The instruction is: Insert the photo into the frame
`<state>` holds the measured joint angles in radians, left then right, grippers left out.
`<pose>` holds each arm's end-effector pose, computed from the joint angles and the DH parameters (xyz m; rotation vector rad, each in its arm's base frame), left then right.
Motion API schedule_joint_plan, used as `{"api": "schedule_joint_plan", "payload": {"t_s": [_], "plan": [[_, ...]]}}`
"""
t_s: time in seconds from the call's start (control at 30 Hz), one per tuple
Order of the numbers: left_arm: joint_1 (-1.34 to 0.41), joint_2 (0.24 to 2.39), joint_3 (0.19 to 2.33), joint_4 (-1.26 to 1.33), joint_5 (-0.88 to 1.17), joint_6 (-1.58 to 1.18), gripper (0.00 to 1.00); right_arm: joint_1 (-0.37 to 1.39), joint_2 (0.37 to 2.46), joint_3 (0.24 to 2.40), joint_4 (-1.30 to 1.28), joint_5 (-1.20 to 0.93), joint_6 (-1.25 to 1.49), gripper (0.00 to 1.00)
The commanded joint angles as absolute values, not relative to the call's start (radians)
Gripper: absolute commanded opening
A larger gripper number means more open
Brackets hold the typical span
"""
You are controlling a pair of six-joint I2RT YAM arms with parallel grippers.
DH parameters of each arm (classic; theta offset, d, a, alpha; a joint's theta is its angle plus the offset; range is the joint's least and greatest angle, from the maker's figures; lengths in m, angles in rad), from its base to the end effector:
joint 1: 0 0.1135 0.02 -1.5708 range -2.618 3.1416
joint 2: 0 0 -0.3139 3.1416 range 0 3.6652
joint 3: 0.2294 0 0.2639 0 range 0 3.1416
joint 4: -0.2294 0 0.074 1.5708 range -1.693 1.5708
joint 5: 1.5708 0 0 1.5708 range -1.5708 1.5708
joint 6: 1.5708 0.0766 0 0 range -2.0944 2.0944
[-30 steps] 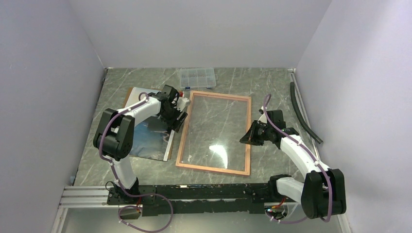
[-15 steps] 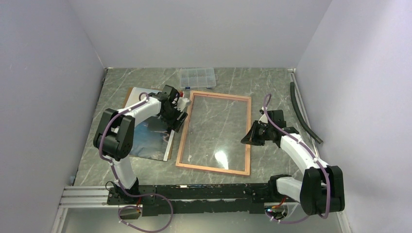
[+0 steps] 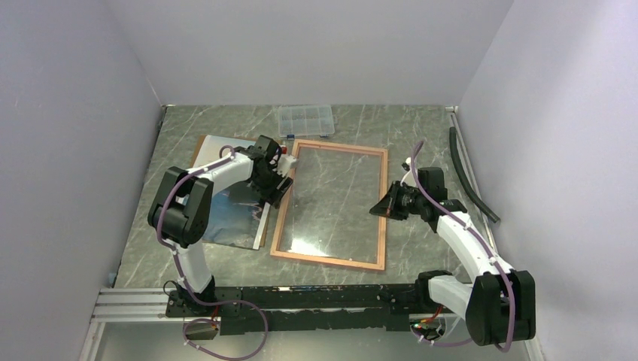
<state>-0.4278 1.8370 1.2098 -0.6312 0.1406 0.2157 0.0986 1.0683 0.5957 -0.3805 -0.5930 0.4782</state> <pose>0.3522 -0.1724 0.1715 0.9266 2.6803 -0.2458 0.2101 0.0638 0.2214 0.1862 2.4543 0.9771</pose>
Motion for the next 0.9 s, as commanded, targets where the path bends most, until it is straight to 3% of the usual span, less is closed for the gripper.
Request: {"api": "schedule_joint_plan", "payload": {"t_s": [0.0,0.3,0.57,0.87], "plan": [[-0.437,1.854,1.188,-0.608,0.150,0.213,0.72,0.095,1.058,0.629,-0.274,-0.642,0.456,0.00],[-0.440,1.850,1.162,-0.599,0.160,0.216,0.66,0.097,1.048,0.585,-0.227,-0.675,0.462,0.00],[-0.442,1.859,1.161,-0.602,0.191,0.213,0.51,0.097,0.978,0.501,-0.099,-0.758,0.503,0.00],[-0.449,1.859,1.150,-0.604,0.210,0.212,0.42,0.096,1.010,0.487,-0.042,-0.772,0.584,0.00]]}}
